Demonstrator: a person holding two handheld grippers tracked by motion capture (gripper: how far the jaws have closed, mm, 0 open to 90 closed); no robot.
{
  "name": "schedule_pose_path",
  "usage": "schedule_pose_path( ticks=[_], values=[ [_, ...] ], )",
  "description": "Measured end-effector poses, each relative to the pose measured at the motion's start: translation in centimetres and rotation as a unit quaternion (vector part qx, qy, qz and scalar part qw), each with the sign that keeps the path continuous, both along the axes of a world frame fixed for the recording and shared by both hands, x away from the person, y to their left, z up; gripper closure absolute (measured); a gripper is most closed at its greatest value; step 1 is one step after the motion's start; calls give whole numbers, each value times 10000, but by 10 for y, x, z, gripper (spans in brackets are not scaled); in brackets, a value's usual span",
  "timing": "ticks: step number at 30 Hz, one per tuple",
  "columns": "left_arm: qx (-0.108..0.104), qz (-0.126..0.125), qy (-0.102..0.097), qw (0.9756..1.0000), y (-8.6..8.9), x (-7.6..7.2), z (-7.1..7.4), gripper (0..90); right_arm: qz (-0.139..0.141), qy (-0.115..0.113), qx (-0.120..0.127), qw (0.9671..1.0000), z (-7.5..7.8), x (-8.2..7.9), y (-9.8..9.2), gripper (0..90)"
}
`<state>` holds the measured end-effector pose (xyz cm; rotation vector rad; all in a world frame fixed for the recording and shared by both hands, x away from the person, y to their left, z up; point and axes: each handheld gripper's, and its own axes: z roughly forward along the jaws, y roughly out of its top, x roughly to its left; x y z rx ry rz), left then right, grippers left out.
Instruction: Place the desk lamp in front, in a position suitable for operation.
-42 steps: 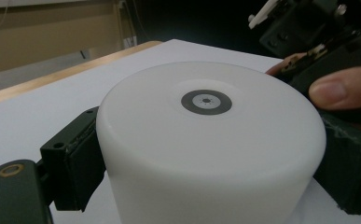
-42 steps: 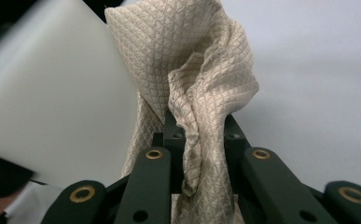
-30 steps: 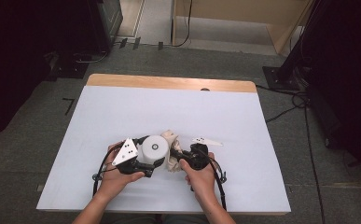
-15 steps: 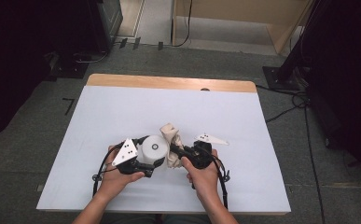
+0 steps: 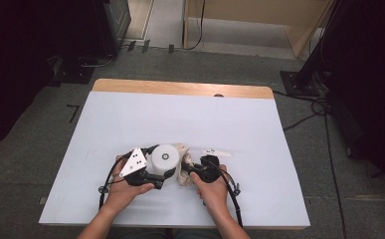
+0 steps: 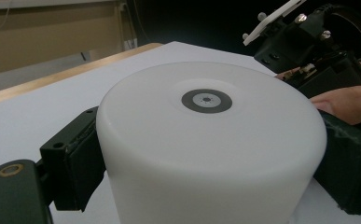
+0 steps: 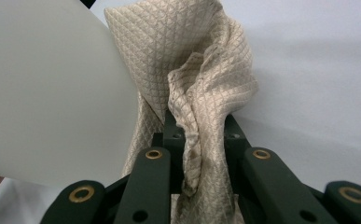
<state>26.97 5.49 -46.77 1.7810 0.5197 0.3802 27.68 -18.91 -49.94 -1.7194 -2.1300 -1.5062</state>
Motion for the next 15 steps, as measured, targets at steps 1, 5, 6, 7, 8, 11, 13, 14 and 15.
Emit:
schedule_pose_path(
  ticks=[1, 5, 6, 7, 8, 11, 13, 14, 15],
  values=[
    [0, 1, 1, 10000, 0, 0, 0, 88, 8, -7, -20, 10000, 1, 0, 0, 784],
    [0, 4, 7, 10000, 0, 0, 0, 88, -3, -108, 108, 9999, 10, -2, -1, 784],
    [-2, 4, 7, 10000, 0, 0, 0, 88, -11, -157, 178, 9997, 15, -3, -2, 785],
    [-2, 4, 8, 10000, 0, 0, 0, 88, -22, -231, 230, 9995, 20, -4, -2, 784],
    [-4, 7, 11, 10000, 0, 0, 0, 88, -10, -339, 285, 9990, 25, -5, -3, 784],
    [-11, 7, 20, 10000, 0, 0, 0, 88, 5, -613, 380, 9974, 43, -10, -4, 783],
    [-31, 9, 18, 10000, 0, 0, -1, 87, 8, -768, 411, 9962, 53, -13, -5, 783],
    [-33, 9, 22, 10000, 0, 0, -1, 87, 11, -815, 415, 9958, 56, -15, -5, 783],
    [-39, 12, 24, 10000, 0, 0, -1, 87, 20, -844, 401, 9956, 58, -16, -5, 783]
  ],
)
